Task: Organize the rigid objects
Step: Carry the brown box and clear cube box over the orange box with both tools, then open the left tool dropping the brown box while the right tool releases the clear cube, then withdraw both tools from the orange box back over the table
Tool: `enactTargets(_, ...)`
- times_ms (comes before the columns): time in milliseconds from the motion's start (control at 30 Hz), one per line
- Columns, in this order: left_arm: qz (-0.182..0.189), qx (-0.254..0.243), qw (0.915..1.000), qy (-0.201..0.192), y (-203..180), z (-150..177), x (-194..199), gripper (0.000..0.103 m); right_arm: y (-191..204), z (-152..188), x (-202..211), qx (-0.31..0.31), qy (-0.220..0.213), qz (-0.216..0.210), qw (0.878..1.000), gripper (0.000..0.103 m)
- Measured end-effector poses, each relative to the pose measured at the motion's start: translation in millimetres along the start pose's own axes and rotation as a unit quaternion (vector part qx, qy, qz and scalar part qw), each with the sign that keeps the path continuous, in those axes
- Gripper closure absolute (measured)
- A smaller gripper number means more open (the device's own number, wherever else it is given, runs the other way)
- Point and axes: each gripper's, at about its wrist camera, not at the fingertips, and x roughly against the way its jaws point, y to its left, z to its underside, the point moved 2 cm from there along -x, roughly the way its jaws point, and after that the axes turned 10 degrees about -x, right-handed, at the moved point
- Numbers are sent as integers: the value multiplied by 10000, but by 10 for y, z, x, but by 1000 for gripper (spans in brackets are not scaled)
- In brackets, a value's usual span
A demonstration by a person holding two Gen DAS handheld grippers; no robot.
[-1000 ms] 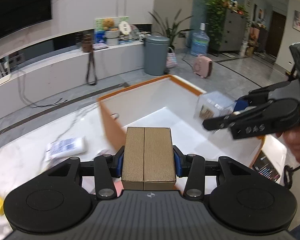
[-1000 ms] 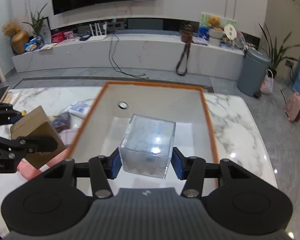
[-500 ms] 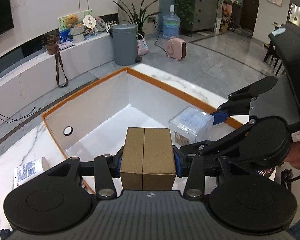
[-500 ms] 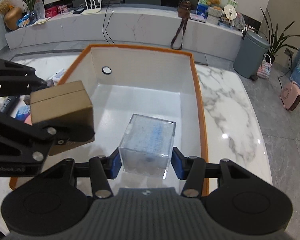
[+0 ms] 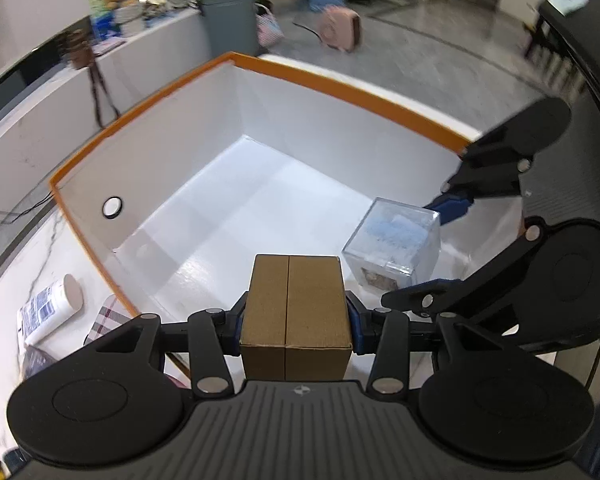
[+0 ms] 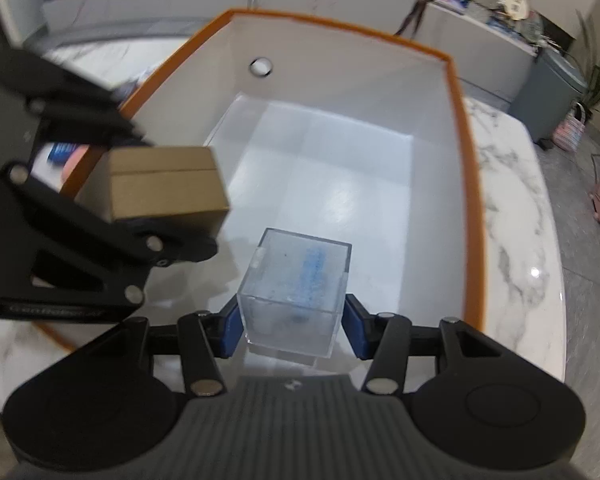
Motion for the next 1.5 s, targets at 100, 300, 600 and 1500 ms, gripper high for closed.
enactTargets(100,64,-181,9997,139,-1,-22,-26,52,-4,2,3,-16,69,7,10000,50)
enactTargets(300,118,-520,9975,474,-31,-95,-122,52,6,7,-4,-7,105,66,9999,50)
enactTargets(600,87,-540,9962,680,-58,-108,-136,53,-4,4,-27,-56,169,-41,9998,51)
enactTargets(1500,45,-227,9996,186,90,-166,251,47,57,-88,278,9,-364,38,9993,39)
